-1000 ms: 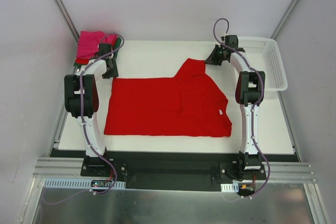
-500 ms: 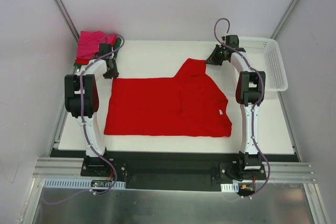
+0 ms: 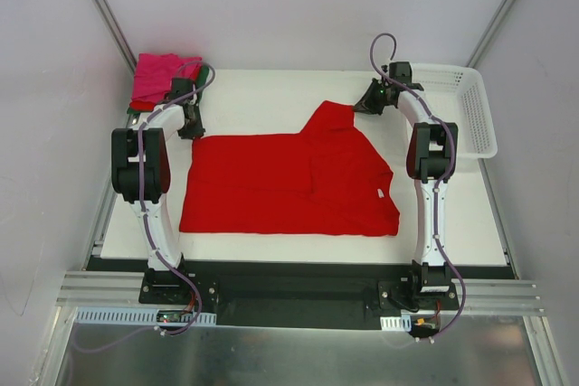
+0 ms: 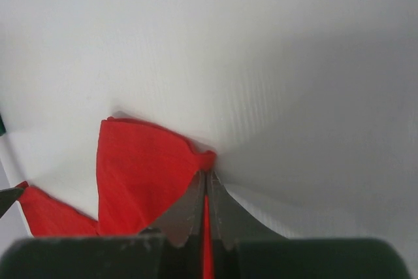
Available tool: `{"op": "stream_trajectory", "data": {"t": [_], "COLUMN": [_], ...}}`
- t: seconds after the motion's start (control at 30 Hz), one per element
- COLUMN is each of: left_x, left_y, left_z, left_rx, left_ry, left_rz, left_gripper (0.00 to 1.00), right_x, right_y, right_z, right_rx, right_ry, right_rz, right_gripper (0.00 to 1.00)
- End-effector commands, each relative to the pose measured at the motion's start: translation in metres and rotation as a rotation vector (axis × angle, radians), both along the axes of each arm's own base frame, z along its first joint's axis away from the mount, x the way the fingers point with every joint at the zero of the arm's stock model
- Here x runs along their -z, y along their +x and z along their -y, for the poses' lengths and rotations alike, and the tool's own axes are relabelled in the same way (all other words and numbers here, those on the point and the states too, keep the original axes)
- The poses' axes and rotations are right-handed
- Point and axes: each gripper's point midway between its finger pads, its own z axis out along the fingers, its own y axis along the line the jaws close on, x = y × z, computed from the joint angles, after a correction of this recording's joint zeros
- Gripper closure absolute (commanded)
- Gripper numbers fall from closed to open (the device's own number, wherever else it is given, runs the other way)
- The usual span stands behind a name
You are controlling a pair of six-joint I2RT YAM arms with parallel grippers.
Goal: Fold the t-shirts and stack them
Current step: Grap the side of the flattened tshirt furthest away from the robot with both arms, then fold the other side of the tshirt into a rectangle
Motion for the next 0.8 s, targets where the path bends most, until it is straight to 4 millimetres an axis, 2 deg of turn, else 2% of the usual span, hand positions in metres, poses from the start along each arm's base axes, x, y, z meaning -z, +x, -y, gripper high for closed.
{"op": "stream_trajectory", "data": {"t": [0.0,0.07,0.1,0.17,0.4,0.5,0.53,0.57,0.63,0.77], "left_x": [-0.026,-0.026,-0.025,-0.025,-0.030,-0.034,-0.034,-0.033,-0.036,-0.040], "left_y": [-0.002,-0.003,-0.003,-0.002,-0.003,-0.003,-0.004,-0.004,-0.004,-0.005], "left_z": [0.003,0.004,0.003,0.003,0.003,0.005,0.005,0.006,0.007,0.009], "left_rx": [-0.007,-0.005,-0.007,-0.009,-0.015,-0.019,-0.021,-0.019,-0.024,-0.025], "left_ry": [-0.019,-0.019,-0.019,-0.019,-0.023,-0.033,-0.036,-0.039,-0.046,-0.061], "left_rz": [0.044,0.043,0.041,0.043,0.053,0.060,0.062,0.058,0.065,0.072], "left_gripper": [0.78,0.81,0.90,1.00,1.00,1.00,1.00,1.00,1.00,1.00], "right_x": [-0.001,-0.001,-0.001,-0.001,-0.002,-0.012,-0.007,-0.026,-0.037,-0.073], "right_y": [-0.008,-0.007,-0.007,-0.007,-0.006,-0.004,-0.008,-0.002,-0.003,-0.001], "right_z": [0.007,0.007,0.007,0.007,0.006,0.003,0.002,0.001,0.001,0.001], "right_rx": [0.017,0.017,0.017,0.019,0.013,-0.007,-0.012,-0.019,-0.028,-0.039], "right_ry": [0.013,0.015,0.015,0.017,0.020,0.036,0.039,0.042,0.044,0.043], "right_rz": [-0.043,-0.043,-0.043,-0.044,-0.035,0.006,-0.001,0.060,0.094,0.188], "right_gripper": [0.99,0.99,0.99,0.99,0.99,0.99,0.99,0.99,0.99,0.99]}}
